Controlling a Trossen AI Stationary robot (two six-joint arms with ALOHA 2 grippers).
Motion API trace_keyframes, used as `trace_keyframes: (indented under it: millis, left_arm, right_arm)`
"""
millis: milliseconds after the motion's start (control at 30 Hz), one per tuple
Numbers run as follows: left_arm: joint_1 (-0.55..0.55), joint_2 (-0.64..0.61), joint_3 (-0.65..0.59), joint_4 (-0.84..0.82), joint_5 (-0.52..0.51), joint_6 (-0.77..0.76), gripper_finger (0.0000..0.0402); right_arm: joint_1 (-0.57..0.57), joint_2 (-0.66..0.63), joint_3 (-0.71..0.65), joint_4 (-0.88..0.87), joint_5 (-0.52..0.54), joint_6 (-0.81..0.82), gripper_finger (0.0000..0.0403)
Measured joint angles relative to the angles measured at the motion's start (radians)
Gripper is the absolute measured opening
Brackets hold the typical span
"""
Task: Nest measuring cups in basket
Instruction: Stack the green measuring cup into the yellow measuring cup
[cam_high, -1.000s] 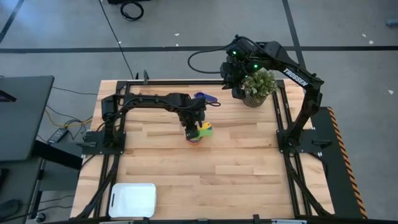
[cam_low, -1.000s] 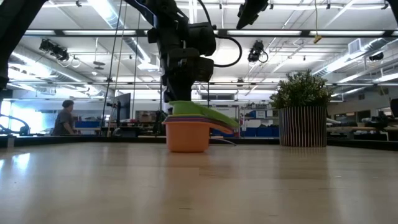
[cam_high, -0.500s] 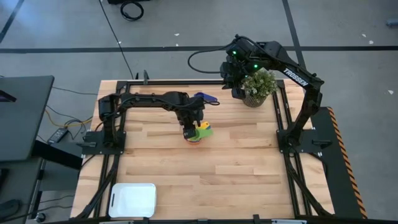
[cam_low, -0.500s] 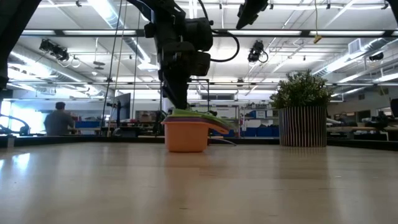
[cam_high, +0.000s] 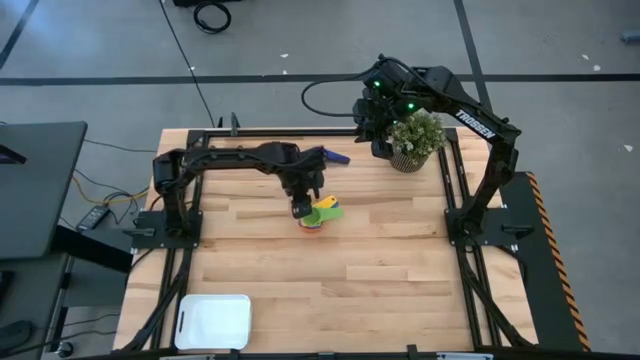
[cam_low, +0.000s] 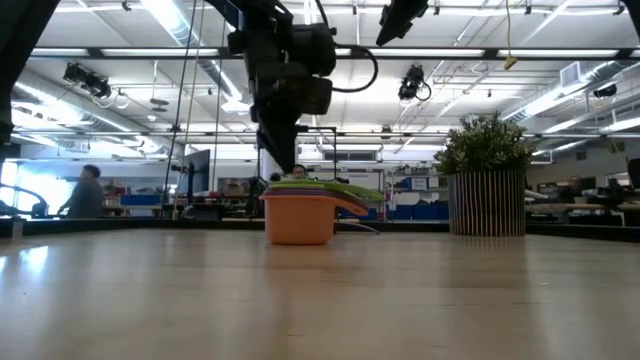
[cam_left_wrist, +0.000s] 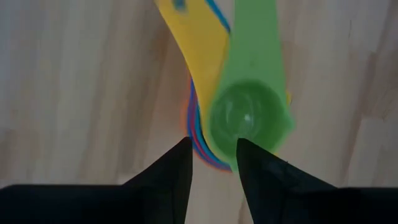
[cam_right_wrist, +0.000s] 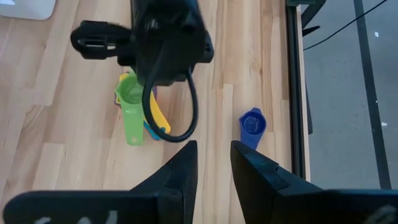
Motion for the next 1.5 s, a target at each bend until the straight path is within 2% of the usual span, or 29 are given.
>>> trace_keyframes:
  millis: [100,300,467,600,700,767,1000,1200,1300,1500]
  left_arm:
    - [0.008,-0.019,0.0,0.029,-0.015,0.002,0.0133]
    - [0.053,-0.089,0.0,0.013,-0.096,0.001,0.0133]
    - [0.104,-0.169,0.001,-0.007,-0.097,0.0,0.0133]
    - [0.13,-0.207,0.001,-0.027,-0.101,-0.005,0.0133]
    - [0.146,-0.239,0.001,-0.033,-0.104,0.0,0.013]
    - [0.159,-0.261,0.001,-0.041,-0.105,0.0,0.0124]
    - [0.214,-0.379,0.001,-0.071,-0.107,-0.001,0.0099]
    - [0.26,-0.477,0.001,-0.079,-0.19,0.0,0.0076]
    - [0.287,-0.514,0.001,-0.082,-0.231,0.0,0.0063]
    - [0.335,-0.547,0.001,-0.082,-0.244,0.0,0.0034]
  right_arm:
    - [0.0,0.001,0.0,0.001,-0.006,0.025,0.0103]
    - [0.002,0.003,0.0,0.002,-0.089,0.122,0.0103]
    - [0.016,0.0,-0.03,-0.023,-0.121,0.135,0.0097]
    - [0.032,0.004,-0.137,-0.021,-0.182,0.142,0.0062]
    - [0.05,0.003,-0.245,0.033,-0.187,0.145,0.0018]
    - [0.059,0.004,-0.307,0.051,-0.187,0.141,0.0008]
    - [0.094,0.003,-0.533,0.24,-0.269,0.178,0.0005]
    - [0.127,0.003,-0.699,0.426,-0.291,0.203,0.0003]
    - [0.141,0.003,-0.761,0.539,-0.34,0.235,0.0002]
    - [0.175,0.002,-0.883,0.751,-0.378,0.301,0.0002]
